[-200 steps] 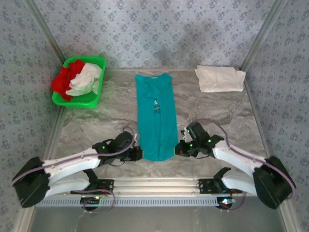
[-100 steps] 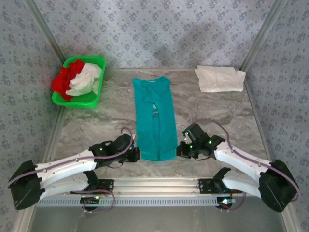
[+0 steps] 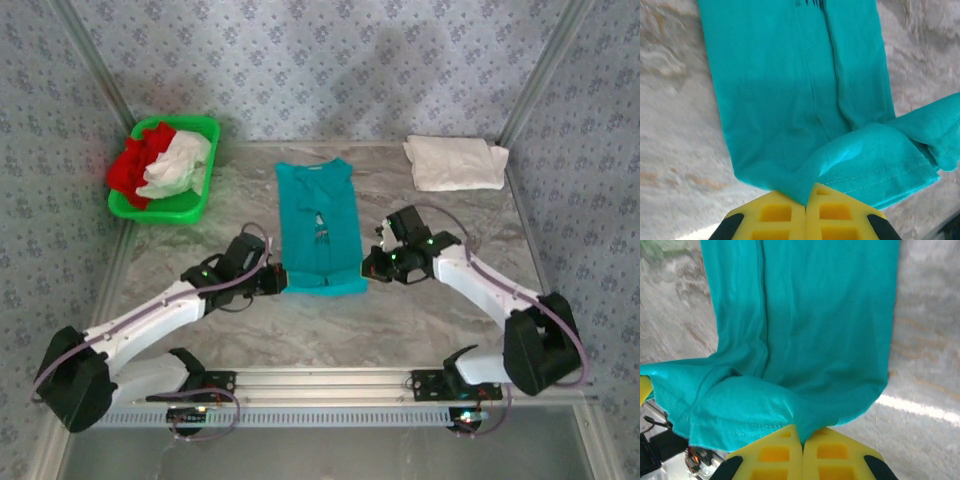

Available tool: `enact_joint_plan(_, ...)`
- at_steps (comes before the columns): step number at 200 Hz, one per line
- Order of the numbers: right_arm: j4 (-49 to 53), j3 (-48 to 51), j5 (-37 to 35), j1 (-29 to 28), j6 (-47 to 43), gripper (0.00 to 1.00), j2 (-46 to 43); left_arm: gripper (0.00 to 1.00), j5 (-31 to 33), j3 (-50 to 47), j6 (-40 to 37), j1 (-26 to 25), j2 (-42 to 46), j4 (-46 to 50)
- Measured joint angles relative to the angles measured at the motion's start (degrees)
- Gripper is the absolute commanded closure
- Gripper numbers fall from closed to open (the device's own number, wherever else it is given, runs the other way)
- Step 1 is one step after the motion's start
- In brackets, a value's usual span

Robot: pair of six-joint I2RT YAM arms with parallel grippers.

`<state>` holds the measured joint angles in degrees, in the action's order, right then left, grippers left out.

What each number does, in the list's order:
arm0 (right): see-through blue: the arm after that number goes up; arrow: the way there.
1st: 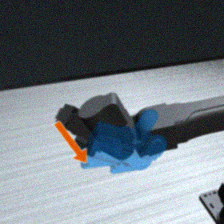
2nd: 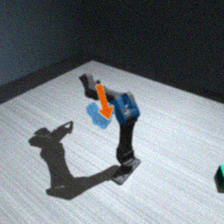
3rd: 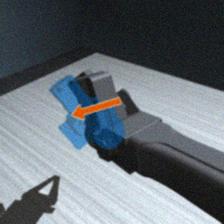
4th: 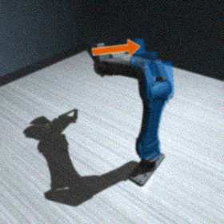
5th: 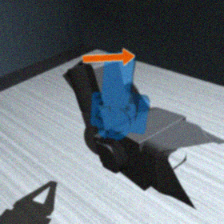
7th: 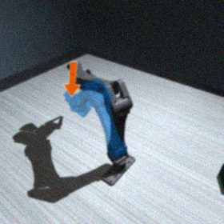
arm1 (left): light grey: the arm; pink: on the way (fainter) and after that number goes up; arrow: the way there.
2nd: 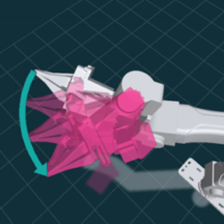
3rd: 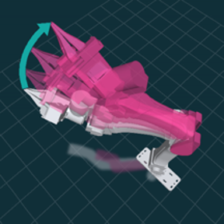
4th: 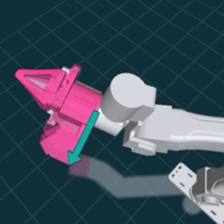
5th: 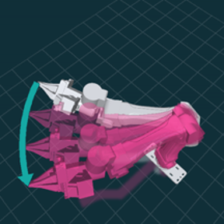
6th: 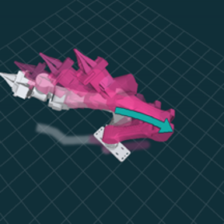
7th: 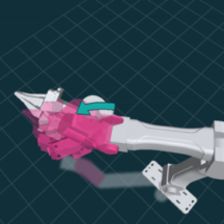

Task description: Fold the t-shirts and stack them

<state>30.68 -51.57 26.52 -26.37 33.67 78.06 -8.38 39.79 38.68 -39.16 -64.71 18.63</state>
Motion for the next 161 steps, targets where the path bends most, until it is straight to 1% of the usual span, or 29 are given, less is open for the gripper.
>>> enact_joint_plan(13, 0.66, -3.82, 0.57, 1.09, -2.10, 1.00, 3.28, 1.00, -0.83, 2.23, -2.34, 2.40, -2.80, -0.72)
enact_joint_plan(36, 0.55, -9.53, 1.33, 2.40, -4.98, 1.00, 8.50, 1.00, -2.14, 5.46, -5.75, 4.94, -7.87, -2.60)
enact_joint_plan(78, -0.90, -14.47, 1.97, 4.57, -7.65, 1.00, 15.93, 1.00, -3.69, 7.37, -9.49, 8.76, -13.66, -5.60)
enact_joint_plan(119, -2.32, -19.26, 2.82, 6.36, -8.33, 1.00, 21.07, 1.00, -4.35, 13.97, -13.07, 11.13, -20.87, -6.62)
enact_joint_plan(161, -3.63, -23.06, 3.37, 7.72, -8.98, 1.00, 24.55, 1.00, -5.38, 18.10, -15.32, 12.92, -26.88, -7.78)
